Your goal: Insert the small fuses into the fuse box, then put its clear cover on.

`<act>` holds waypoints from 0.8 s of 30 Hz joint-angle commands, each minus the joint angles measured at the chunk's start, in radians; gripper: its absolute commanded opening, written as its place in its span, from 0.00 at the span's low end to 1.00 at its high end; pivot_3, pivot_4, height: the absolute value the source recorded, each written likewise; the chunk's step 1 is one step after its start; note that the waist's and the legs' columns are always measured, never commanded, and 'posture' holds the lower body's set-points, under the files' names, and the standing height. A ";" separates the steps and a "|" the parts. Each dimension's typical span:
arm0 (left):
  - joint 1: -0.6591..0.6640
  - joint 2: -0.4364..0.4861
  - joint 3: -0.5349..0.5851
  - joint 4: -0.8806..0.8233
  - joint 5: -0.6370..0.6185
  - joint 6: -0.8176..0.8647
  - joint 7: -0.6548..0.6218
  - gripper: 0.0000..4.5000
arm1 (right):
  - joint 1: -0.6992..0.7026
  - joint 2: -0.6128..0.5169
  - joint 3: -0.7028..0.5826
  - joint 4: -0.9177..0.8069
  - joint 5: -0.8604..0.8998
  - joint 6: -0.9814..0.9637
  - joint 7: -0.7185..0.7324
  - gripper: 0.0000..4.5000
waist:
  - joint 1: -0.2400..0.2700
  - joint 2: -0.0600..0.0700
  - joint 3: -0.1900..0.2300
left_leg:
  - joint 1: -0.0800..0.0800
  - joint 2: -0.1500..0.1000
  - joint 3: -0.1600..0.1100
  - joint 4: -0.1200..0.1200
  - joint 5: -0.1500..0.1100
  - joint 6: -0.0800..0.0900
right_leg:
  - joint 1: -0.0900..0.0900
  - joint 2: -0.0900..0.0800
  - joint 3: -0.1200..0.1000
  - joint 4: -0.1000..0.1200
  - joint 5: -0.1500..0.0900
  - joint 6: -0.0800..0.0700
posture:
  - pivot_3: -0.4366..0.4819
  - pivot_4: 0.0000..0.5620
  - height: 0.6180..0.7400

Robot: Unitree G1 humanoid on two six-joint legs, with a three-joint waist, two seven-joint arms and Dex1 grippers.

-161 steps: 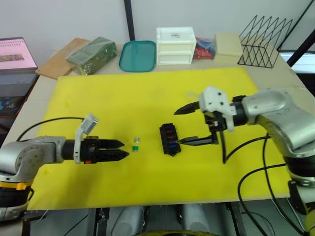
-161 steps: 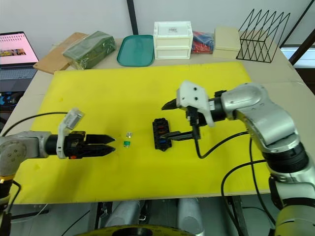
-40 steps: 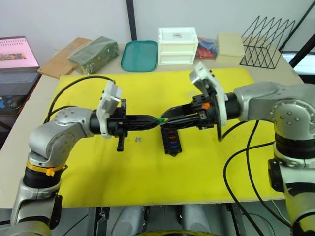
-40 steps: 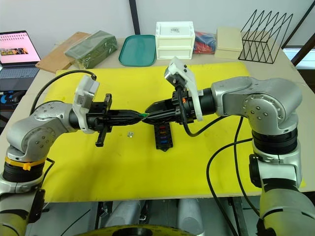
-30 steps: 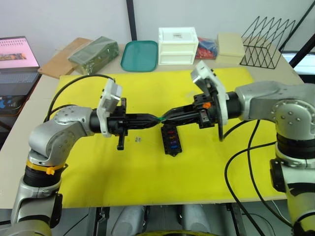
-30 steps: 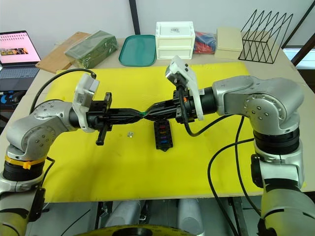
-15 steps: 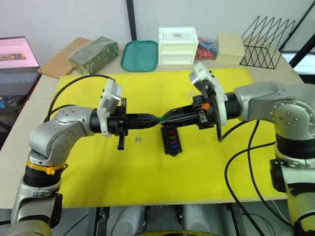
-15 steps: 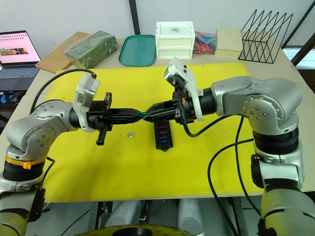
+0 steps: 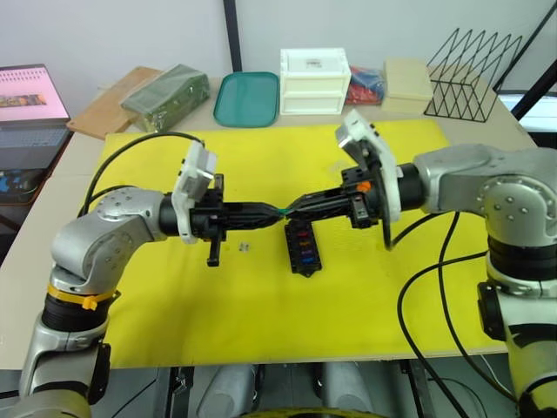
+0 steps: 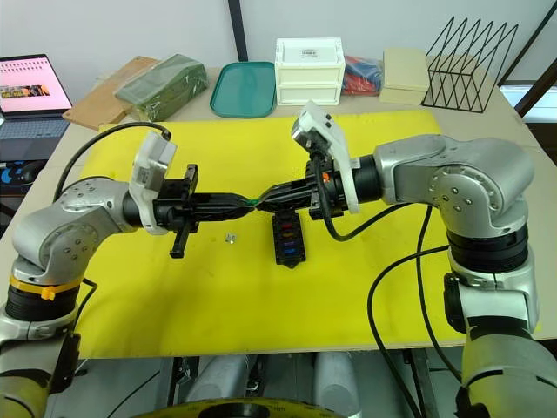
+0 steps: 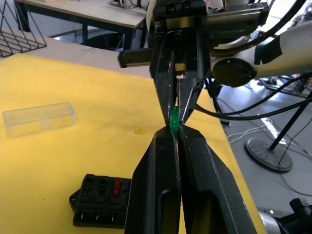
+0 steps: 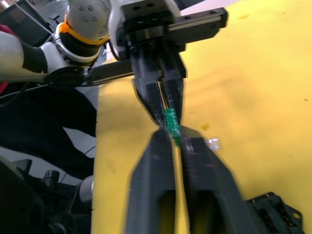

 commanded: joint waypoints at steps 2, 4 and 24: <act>-0.004 0.008 -0.003 -0.012 0.011 -0.019 0.001 0.00 | -0.033 -0.002 -0.015 -0.017 0.025 -0.009 0.010 0.00 | 0.000 0.000 0.000 | 0.000 0.000 0.000 0.000 0.000 0.000 | 0.000 0.000 0.000 0.000 0.000 0.000 | 0.48 0.27 1.00; -0.005 0.007 -0.004 -0.011 0.012 -0.019 0.002 0.00 | -0.032 -0.003 -0.014 -0.018 0.025 -0.009 0.011 0.00 | 0.000 0.000 0.000 | 0.000 0.000 0.000 0.000 0.000 0.000 | 0.000 0.000 0.000 0.000 0.000 0.000 | 0.48 0.27 1.00; 0.003 0.016 -0.212 0.215 0.380 -0.273 0.001 0.99 | -0.004 -0.100 0.316 0.271 -0.524 -0.697 0.356 0.00 | -0.005 0.000 0.000 | 0.000 0.000 0.000 0.000 0.000 0.000 | -0.001 0.000 0.000 0.000 0.000 0.000 | 0.48 0.27 1.00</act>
